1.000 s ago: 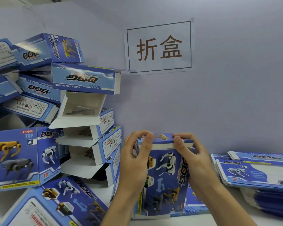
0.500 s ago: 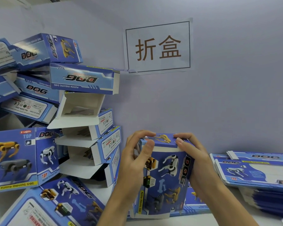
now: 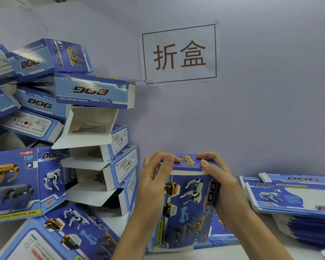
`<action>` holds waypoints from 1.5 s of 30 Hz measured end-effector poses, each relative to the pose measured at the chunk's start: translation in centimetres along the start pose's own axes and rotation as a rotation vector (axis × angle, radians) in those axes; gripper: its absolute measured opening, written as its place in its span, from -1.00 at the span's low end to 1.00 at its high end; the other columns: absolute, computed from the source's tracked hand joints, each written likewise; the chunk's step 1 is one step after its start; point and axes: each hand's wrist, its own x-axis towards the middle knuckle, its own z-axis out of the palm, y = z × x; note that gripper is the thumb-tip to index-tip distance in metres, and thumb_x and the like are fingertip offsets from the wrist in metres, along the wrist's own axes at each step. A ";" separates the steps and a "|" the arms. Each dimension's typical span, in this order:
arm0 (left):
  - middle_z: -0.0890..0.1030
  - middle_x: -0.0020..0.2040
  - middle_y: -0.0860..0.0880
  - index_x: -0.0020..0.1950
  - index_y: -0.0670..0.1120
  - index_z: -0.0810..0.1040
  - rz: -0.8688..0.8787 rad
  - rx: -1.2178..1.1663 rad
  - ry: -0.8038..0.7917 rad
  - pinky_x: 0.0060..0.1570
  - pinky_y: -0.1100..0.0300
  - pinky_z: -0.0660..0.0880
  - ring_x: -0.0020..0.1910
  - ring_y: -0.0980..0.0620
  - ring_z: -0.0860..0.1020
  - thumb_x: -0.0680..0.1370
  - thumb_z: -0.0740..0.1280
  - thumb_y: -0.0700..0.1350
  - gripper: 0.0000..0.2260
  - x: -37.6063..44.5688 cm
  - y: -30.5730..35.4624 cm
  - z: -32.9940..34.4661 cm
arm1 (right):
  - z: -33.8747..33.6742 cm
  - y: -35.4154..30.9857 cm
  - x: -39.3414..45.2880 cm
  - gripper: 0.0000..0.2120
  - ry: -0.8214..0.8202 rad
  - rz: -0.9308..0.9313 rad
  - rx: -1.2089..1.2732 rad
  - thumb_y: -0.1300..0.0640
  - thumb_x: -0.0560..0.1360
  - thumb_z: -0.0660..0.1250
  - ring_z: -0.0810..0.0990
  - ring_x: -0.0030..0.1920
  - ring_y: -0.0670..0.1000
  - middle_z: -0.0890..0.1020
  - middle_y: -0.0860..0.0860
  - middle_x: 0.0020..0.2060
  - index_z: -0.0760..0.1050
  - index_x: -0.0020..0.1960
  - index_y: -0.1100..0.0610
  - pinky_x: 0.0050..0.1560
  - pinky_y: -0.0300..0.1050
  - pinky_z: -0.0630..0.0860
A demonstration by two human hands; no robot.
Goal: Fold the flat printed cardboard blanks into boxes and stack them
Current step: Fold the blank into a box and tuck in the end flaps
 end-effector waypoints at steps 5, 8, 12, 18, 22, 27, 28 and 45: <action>0.56 0.08 -0.07 -0.17 0.03 0.60 0.068 0.011 0.225 -0.35 0.24 0.58 -0.03 0.09 0.66 0.63 0.26 -0.07 -0.80 -0.3 -0.5 1.0 | 0.5 0.2 0.0 -0.77 -0.018 -0.022 -0.036 -0.06 0.47 0.33 0.70 -0.12 0.16 0.69 0.14 -0.04 0.48 0.07 0.02 -0.18 0.04 0.62; 0.53 0.13 -0.13 0.00 0.02 0.54 0.013 -0.021 0.200 -0.21 -0.17 0.62 0.01 -0.04 0.69 0.69 0.12 -0.20 -0.76 -0.7 -0.6 0.7 | 0.6 0.5 0.1 -0.89 0.001 -0.025 -0.055 0.03 0.53 0.27 0.71 -0.08 0.18 0.68 0.12 0.02 0.49 0.05 -0.06 -0.19 0.04 0.62; 0.53 0.16 -0.19 0.02 -0.02 0.53 -0.012 -0.051 0.162 -0.15 -0.42 0.52 0.04 -0.15 0.68 0.61 0.19 -0.10 -0.88 -0.7 -0.3 0.0 | 0.9 0.8 0.1 -0.80 -0.001 -0.015 -0.073 0.15 0.63 0.15 0.71 -0.07 0.22 0.68 0.15 0.03 0.49 0.07 -0.10 -0.21 0.05 0.61; 0.52 0.21 -0.16 0.07 0.02 0.54 -0.063 -0.108 0.053 -0.24 0.05 0.65 0.08 -0.13 0.68 0.59 0.26 0.00 -0.87 -0.5 -0.2 -0.4 | 0.6 0.5 0.1 -0.83 -0.009 0.021 -0.029 0.11 0.62 0.17 0.71 -0.05 0.23 0.70 0.15 0.00 0.49 0.10 -0.09 -0.10 0.14 0.60; 0.53 0.17 -0.16 0.13 0.01 0.51 -0.048 -0.097 0.045 -0.23 0.00 0.64 0.09 -0.17 0.66 0.48 0.16 -0.03 -0.73 -0.5 -0.5 -0.6 | 0.7 0.5 0.1 -0.78 -0.025 0.023 -0.018 0.17 0.61 0.13 0.70 -0.11 0.21 0.70 0.17 -0.01 0.50 0.09 -0.08 -0.17 0.11 0.60; 0.51 0.19 -0.13 0.12 0.01 0.54 -0.030 -0.088 0.033 -0.26 0.16 0.62 0.08 -0.09 0.67 0.61 0.30 -0.05 -0.89 -0.7 -0.3 -0.6 | 0.8 0.5 0.1 -0.79 -0.018 0.025 -0.013 0.14 0.62 0.13 0.70 -0.10 0.22 0.70 0.17 0.00 0.50 0.10 -0.07 -0.15 0.12 0.60; 0.51 0.21 -0.12 0.11 0.04 0.55 -0.010 -0.074 0.009 -0.25 0.19 0.62 0.10 -0.05 0.66 0.60 0.30 0.00 -0.88 -0.8 -0.2 -0.5 | 0.7 0.3 0.1 -0.80 -0.014 0.026 0.002 0.14 0.62 0.14 0.70 -0.11 0.22 0.70 0.18 0.00 0.50 0.10 -0.06 -0.16 0.11 0.60; 0.42 0.36 0.18 -0.16 0.14 0.69 0.189 0.245 0.036 0.07 0.42 0.50 0.26 0.39 0.44 0.34 0.46 0.07 -0.90 0.3 0.1 -0.7 | -0.7 0.4 0.3 -0.73 0.010 -0.066 -0.010 0.09 0.20 0.55 0.69 0.07 0.21 0.56 -0.06 0.31 0.68 -0.09 0.03 -0.15 0.06 0.66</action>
